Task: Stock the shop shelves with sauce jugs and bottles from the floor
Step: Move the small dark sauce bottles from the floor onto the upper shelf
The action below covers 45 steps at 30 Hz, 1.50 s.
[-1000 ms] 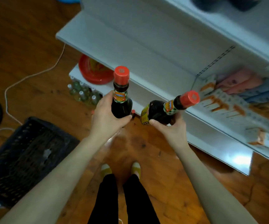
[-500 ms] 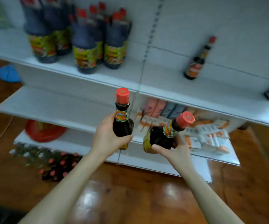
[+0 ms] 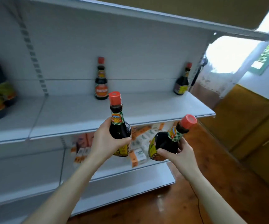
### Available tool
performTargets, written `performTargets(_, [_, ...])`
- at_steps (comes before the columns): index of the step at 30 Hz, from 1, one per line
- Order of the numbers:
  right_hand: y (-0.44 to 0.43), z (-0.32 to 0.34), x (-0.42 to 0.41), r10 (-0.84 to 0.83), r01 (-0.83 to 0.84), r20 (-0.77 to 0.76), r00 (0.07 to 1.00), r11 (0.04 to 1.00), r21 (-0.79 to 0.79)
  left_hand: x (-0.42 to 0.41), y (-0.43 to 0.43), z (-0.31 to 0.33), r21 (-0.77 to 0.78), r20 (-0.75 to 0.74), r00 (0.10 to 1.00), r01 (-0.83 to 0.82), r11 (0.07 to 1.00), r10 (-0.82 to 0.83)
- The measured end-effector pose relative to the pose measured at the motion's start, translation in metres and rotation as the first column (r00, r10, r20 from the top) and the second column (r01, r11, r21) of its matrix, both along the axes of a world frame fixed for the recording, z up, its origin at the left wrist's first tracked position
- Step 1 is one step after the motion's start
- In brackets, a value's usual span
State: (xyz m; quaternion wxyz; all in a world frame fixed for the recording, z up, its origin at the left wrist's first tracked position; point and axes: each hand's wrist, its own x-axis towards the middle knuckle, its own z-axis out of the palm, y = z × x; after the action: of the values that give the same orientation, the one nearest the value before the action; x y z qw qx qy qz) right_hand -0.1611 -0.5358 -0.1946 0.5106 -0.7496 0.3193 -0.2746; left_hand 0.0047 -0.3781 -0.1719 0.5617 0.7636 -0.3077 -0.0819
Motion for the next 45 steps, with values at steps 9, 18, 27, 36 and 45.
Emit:
performTargets(9, [-0.153, 0.014, 0.042, -0.186, 0.187, 0.020, 0.982, 0.978, -0.087, 0.070, -0.171, 0.010, 0.020, 0.029, 0.990, 0.138, 0.990, -0.138])
performTargets(18, [-0.265, 0.010, 0.077, -0.228, 0.225, -0.032, 0.973, 0.970, -0.087, 0.111, -0.287, 0.007, 0.141, 0.051, 0.982, 0.171, 0.975, -0.179])
performTargets(27, [-0.385, 0.000, 0.127, 0.001, -0.008, -0.090, 0.996, 0.997, -0.079, 0.117, -0.361, -0.014, 0.115, 0.072, 0.996, 0.040, 0.993, -0.049])
performTargets(36, [-0.445, -0.007, 0.171, 0.216, -0.229, -0.149, 0.965, 0.970, -0.079, 0.106, -0.400, -0.020, 0.104, 0.004, 0.991, -0.134, 0.985, 0.134])
performTargets(45, [-0.462, -0.001, 0.178, 0.374, -0.388, -0.223, 0.900, 0.921, -0.021, 0.101, -0.406, -0.027, 0.118, 0.068, 0.979, -0.201, 0.972, 0.194])
